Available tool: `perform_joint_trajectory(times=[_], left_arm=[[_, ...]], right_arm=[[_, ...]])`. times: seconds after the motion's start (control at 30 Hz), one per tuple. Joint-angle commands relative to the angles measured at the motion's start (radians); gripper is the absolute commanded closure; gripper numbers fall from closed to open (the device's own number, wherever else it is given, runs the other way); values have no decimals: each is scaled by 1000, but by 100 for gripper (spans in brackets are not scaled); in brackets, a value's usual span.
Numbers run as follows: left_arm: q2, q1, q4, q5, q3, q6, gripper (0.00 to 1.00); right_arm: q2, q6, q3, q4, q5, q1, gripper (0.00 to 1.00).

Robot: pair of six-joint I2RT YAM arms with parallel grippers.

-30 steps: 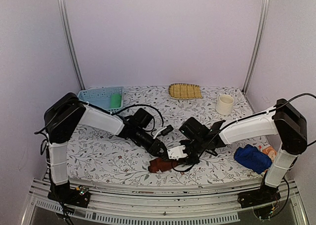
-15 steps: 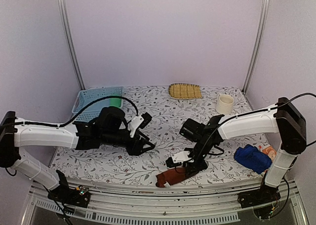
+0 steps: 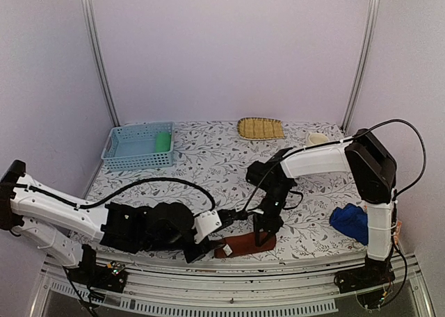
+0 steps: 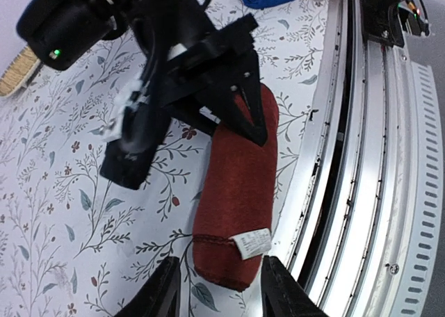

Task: Roll the towels
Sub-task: Roll the towel at the center of the board.

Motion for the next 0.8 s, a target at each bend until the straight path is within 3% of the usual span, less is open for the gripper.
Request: perform_joint_trajectory(times=[0.0,0.3,0.77], left_arm=[[119,-81,-74,-136,111,114,57],[457,-101,-208,-236,355,263,45],[591,-103,-155,-268,394,432,44]], right_arm=[[122,-15,50,-93,-58,-35,89],[237,-52,138,-170,-144,-71,88],[331,-66,176,-209,-206,-103,87]])
